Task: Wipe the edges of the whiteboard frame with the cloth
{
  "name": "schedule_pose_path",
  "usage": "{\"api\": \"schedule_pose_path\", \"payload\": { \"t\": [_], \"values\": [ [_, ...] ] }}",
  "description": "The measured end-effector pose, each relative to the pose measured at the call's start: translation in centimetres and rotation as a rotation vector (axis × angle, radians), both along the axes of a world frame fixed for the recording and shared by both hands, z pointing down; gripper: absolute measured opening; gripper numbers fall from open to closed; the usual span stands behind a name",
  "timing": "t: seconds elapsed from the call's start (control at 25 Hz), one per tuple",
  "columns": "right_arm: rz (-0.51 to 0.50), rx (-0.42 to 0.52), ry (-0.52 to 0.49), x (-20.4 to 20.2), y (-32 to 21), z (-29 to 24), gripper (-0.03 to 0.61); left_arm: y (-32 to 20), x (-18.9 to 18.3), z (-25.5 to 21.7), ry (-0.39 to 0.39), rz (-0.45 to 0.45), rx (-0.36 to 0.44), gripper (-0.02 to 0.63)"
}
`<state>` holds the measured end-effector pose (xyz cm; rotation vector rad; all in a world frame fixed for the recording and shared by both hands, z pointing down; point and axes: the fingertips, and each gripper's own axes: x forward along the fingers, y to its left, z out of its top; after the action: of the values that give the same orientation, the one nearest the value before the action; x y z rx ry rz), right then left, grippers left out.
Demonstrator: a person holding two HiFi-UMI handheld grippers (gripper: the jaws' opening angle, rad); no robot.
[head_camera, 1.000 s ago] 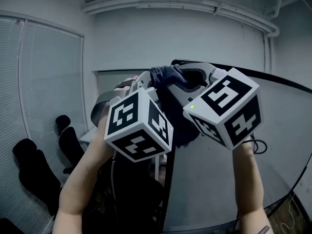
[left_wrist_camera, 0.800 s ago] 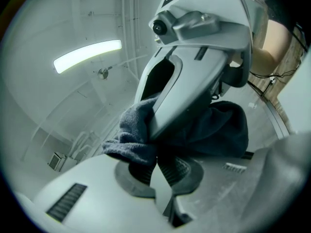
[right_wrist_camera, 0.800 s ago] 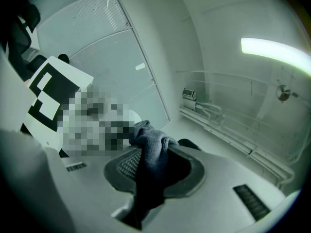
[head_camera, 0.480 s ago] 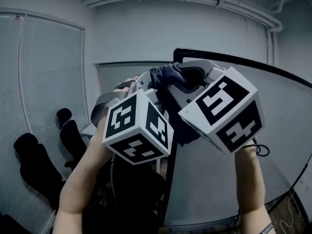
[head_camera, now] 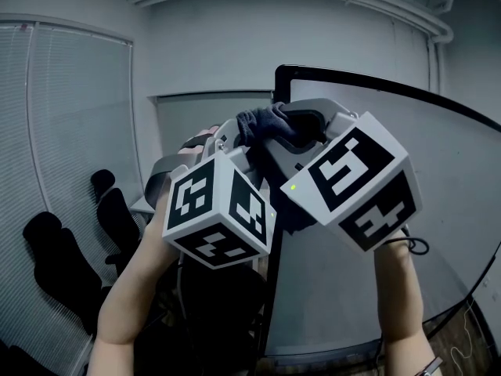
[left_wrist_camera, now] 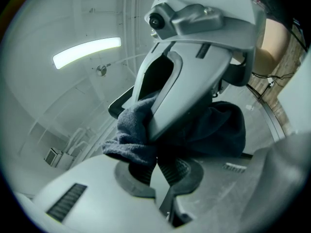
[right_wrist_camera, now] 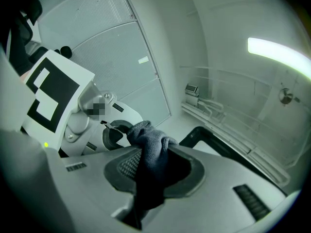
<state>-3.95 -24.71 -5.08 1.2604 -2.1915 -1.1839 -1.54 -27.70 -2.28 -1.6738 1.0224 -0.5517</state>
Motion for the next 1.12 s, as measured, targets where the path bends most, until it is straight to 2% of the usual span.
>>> {"api": "schedule_pose_path", "payload": {
  "t": [0.56,1.12],
  "values": [
    [-0.001,-0.038,-0.014,0.1,-0.3,1.9,0.095,-0.2,0.1,2.1,-0.001,-0.02,-0.023,0.015],
    [-0.006,-0.087,-0.015,0.1,-0.3,4.5,0.095,-0.1,0.2,4.7,-0.018,0.0,-0.027,0.015]
  ]
}}
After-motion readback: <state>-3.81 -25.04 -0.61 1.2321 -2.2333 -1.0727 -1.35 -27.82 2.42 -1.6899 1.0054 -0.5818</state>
